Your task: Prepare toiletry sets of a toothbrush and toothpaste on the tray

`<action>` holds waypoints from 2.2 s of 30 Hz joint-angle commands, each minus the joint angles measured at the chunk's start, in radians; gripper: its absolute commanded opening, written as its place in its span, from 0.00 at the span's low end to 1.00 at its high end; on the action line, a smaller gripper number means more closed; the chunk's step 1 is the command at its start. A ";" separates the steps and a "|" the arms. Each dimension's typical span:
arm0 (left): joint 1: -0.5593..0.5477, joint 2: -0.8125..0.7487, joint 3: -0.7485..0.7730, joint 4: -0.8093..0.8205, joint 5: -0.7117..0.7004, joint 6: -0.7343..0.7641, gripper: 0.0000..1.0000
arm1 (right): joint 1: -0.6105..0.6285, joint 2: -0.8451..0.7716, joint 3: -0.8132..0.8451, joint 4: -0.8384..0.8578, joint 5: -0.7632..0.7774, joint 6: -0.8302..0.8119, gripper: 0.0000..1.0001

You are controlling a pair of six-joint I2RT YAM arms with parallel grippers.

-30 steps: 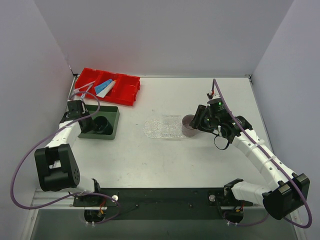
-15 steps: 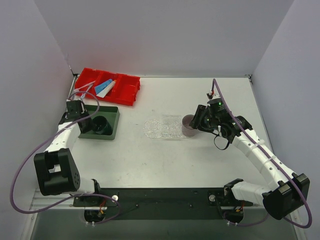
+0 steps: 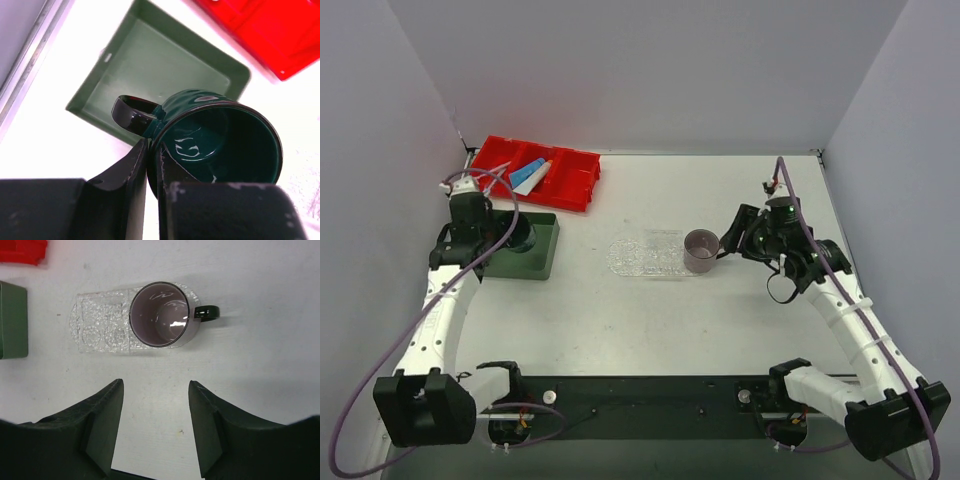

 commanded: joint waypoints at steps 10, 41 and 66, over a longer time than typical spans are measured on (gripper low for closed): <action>-0.544 0.178 0.266 -0.072 -0.205 -0.258 0.00 | -0.218 -0.180 -0.110 -0.030 -0.103 -0.065 0.50; -0.696 0.519 0.314 0.013 -0.194 -0.511 0.00 | -0.304 -0.319 -0.182 -0.062 0.016 -0.146 0.51; -0.750 0.642 0.404 -0.036 -0.242 -0.550 0.00 | -0.302 -0.324 -0.195 -0.052 0.031 -0.154 0.52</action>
